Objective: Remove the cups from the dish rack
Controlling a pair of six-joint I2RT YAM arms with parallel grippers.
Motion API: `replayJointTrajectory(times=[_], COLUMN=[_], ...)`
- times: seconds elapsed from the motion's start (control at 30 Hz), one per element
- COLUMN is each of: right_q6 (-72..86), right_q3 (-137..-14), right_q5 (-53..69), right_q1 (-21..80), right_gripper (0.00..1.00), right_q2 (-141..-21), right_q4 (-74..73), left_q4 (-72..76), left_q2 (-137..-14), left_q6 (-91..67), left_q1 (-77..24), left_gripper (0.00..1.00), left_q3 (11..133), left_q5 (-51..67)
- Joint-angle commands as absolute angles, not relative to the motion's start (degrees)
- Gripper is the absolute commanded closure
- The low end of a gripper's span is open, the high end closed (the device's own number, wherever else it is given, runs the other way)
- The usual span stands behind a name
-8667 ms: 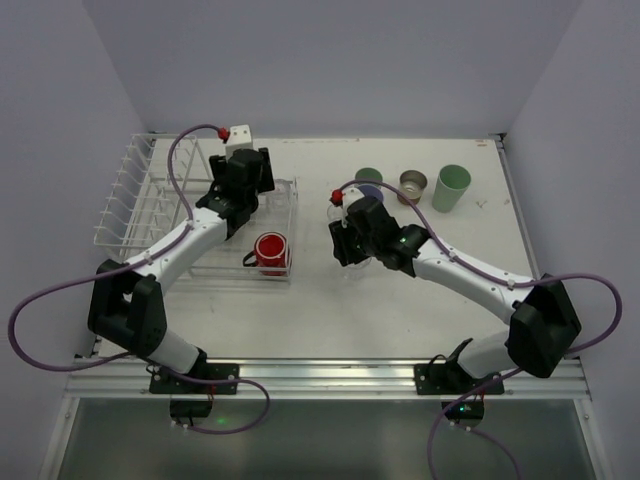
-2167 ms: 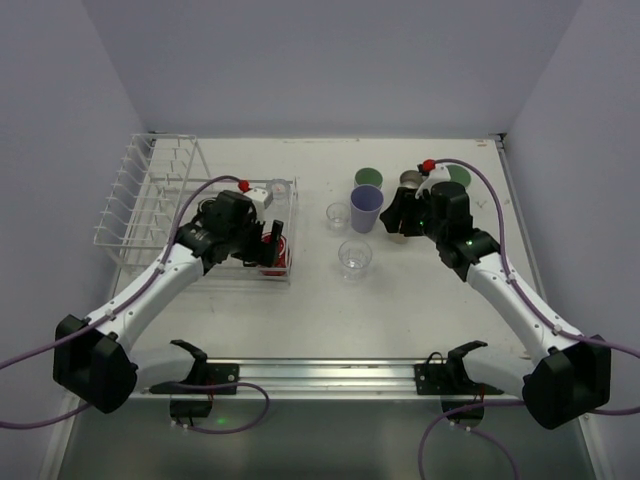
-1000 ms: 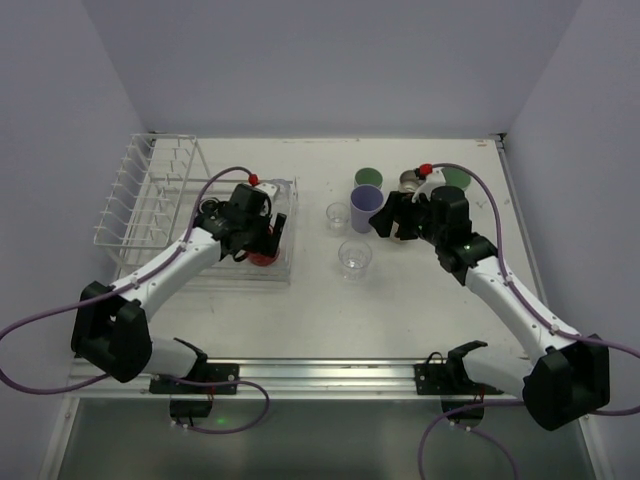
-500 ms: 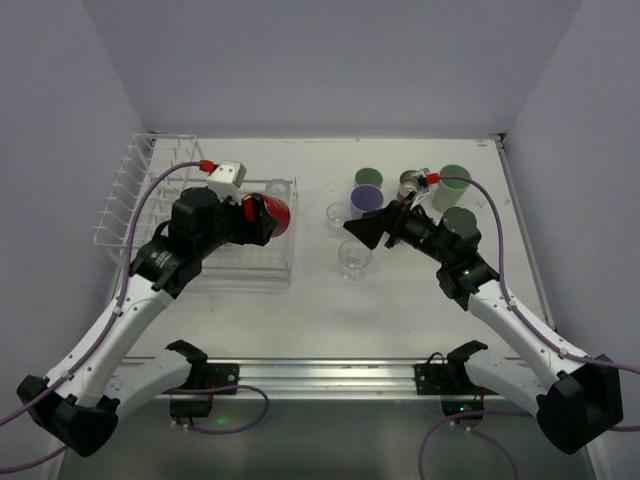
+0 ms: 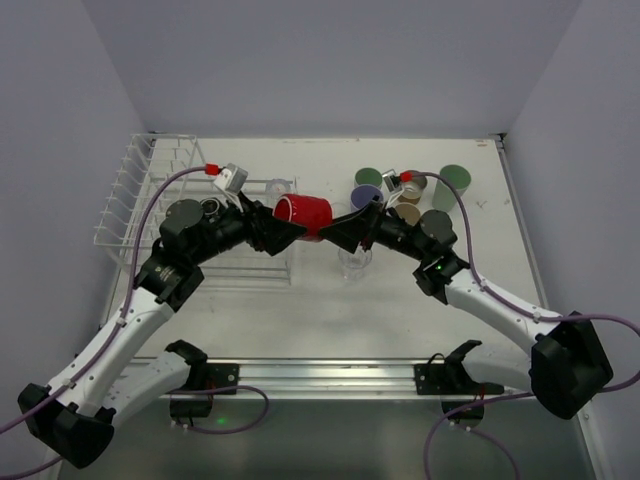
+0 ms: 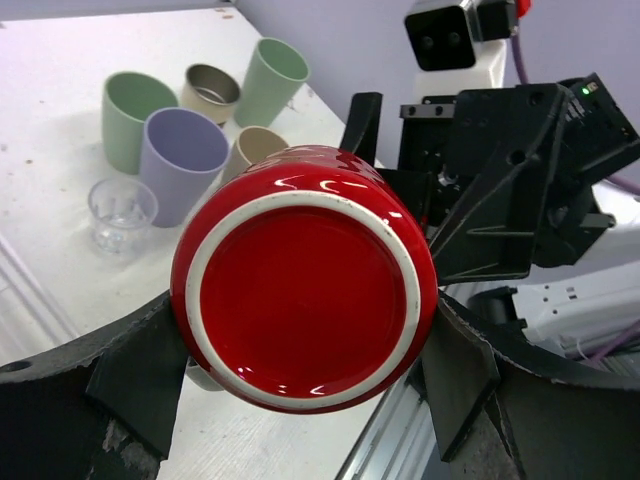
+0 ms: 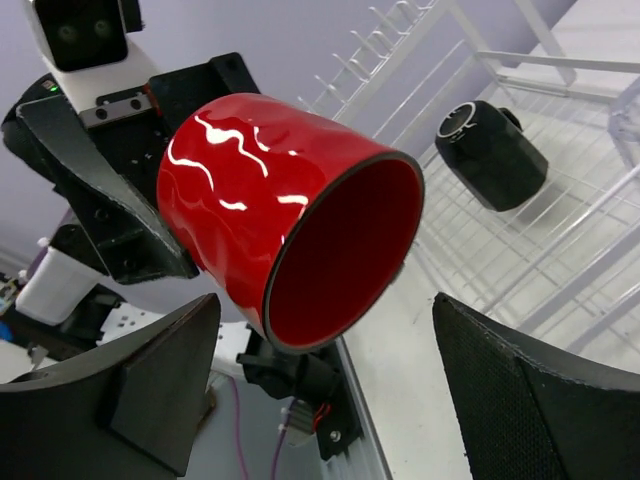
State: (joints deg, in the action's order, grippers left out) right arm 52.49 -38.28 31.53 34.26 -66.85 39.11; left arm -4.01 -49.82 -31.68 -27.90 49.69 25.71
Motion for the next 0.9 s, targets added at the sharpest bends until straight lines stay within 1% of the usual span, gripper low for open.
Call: replayJointTrajectory(times=[0.0, 0.1, 0.13, 0.2, 0.23, 0.27, 0.33, 0.37, 0.43, 0.5, 0.53, 0.57, 0.63, 0.67, 0.7, 0.73, 0.77, 0.87], right_q6=[55.5, 55.7, 56.4, 57.2, 57.6, 57.6, 57.6, 57.6, 58.0, 58.8, 59.8, 60.2, 60.4, 60.2, 59.9, 58.8, 58.1, 52.3], right_q3=[-39.4, -40.0, -40.1, -40.2, -40.2, -40.2, -39.7, -39.6, -39.3, -39.0, -38.8, -38.8, -38.4, -38.1, -37.3, -36.9, -36.7, -38.1], right_q5=[34.0, 34.2, 34.3, 34.4, 34.2, 33.8, 32.6, 32.3, 32.2, 32.3, 32.3, 32.6, 32.3, 32.1, 31.4, 31.0, 30.9, 29.0], right_q1=[34.7, 34.8, 34.7, 34.7, 34.8, 34.8, 34.7, 34.8, 34.7, 34.8, 34.7, 34.8, 34.8, 34.7, 34.6, 34.5, 34.3, 33.4], right_gripper=[0.13, 0.18, 0.23, 0.29, 0.36, 0.39, 0.42, 0.43, 0.43, 0.46, 0.53, 0.75, 0.9, 0.96, 1.0, 1.0, 1.0, 1.0], right_q2=[-67.7, -68.2, -68.4, -68.9, -68.9, -68.8, -68.3, -68.2, -68.2, -68.8, -69.0, -69.1, -69.0, -68.6, -68.2, -67.1, -66.3, -62.7], right_q4=[47.0, 47.7, 48.3, 50.0, 50.3, 50.5, 51.1, 51.3, 52.5, 54.7, 55.6, 56.6, 57.5, 57.4, 57.0, 56.4, 55.3, 42.9], left_q4=[7.5, 9.3, 10.1, 10.8, 11.1, 11.2, 11.9, 12.2, 12.9, 13.1, 13.2, 13.2, 12.6, 12.0, 11.0, 7.9, 6.1, 0.1], left_q2=[-50.3, -50.8, -51.1, -51.6, -52.2, -52.4, -52.5, -52.5, -52.7, -53.3, -53.5, -53.7, -53.9, -53.7, -53.4, -53.2, -52.9, -51.6], left_q6=[-34.8, -35.9, -36.1, -36.4, -36.4, -36.4, -36.6, -36.6, -37.0, -36.9, -36.7, -36.7, -36.0, -35.5, -33.9, -32.6, -31.3, -26.3], left_q1=[-28.1, -28.2, -28.3, -28.6, -29.0, -29.3, -29.5, -29.5, -29.7, -29.9, -30.0, -30.1, -30.1, -30.1, -30.1, -30.1, -30.1, -30.1], left_gripper=[0.72, 0.71, 0.71, 0.7, 0.7, 0.7, 0.69, 0.67, 0.63, 0.56, 0.53, 0.42, 0.28, 0.16, 0.11, 0.07, 0.0, 0.0], left_q3=[49.7, 48.8, 48.6, 48.3, 47.9, 47.6, 46.5, 46.1, 45.5, 45.2, 45.1, 45.1, 45.2, 45.3, 46.1, 46.8, 47.7, 50.4], left_q5=[33.1, 35.1, 35.5, 36.5, 36.6, 36.5, 36.1, 36.3, 36.6, 36.8, 36.9, 36.9, 36.9, 36.4, 35.9, 35.0, 33.8, 27.3])
